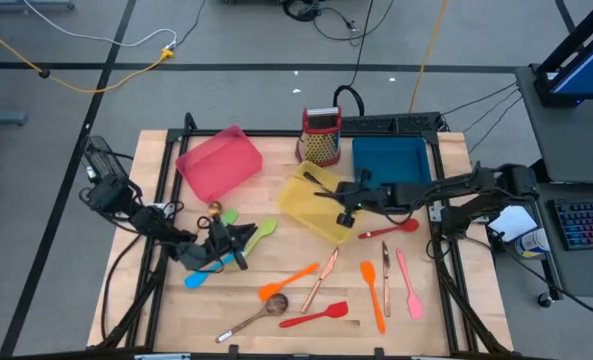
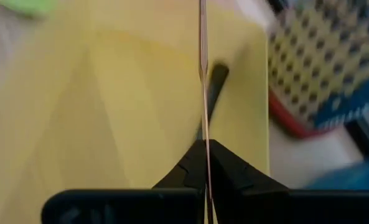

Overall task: Pick & Place Kitchen Items
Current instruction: Put the brown table knife into the yellow bin

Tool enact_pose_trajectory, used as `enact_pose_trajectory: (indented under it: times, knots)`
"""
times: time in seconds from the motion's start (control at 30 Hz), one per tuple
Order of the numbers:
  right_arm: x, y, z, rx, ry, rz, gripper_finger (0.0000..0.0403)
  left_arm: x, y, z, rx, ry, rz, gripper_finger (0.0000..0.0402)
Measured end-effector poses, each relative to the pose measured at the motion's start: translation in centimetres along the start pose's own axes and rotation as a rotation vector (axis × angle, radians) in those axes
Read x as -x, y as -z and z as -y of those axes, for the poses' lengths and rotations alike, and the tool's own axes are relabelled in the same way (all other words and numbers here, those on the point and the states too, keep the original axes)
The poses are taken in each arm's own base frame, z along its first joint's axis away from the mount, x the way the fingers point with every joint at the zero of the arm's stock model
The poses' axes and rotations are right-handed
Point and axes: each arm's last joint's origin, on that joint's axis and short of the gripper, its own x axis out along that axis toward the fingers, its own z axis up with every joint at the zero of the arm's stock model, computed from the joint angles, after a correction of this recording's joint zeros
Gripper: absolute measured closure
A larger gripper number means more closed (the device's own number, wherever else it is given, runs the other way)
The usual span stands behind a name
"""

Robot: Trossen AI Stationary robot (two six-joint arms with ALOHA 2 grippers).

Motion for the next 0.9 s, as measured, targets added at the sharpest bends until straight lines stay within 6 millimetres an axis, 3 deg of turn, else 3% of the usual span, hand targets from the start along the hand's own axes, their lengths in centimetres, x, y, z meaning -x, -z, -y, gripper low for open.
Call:
enact_pose_trajectory:
  times: [0.47, 0.9]
  knots:
    - [-2.2, 1.9, -0.2, -0.049, -0.153, -0.103, 0.0402, -1.1, -0.2, -0.6, -0.006, -0.011, 0.000, 0.0350]
    - [-3.4, 2.0, -0.6, 0.004, -0.150, -0.089, 0.0376, -1.6, -0.3, -0.9, -0.038, -0.026, 0.001, 0.0350]
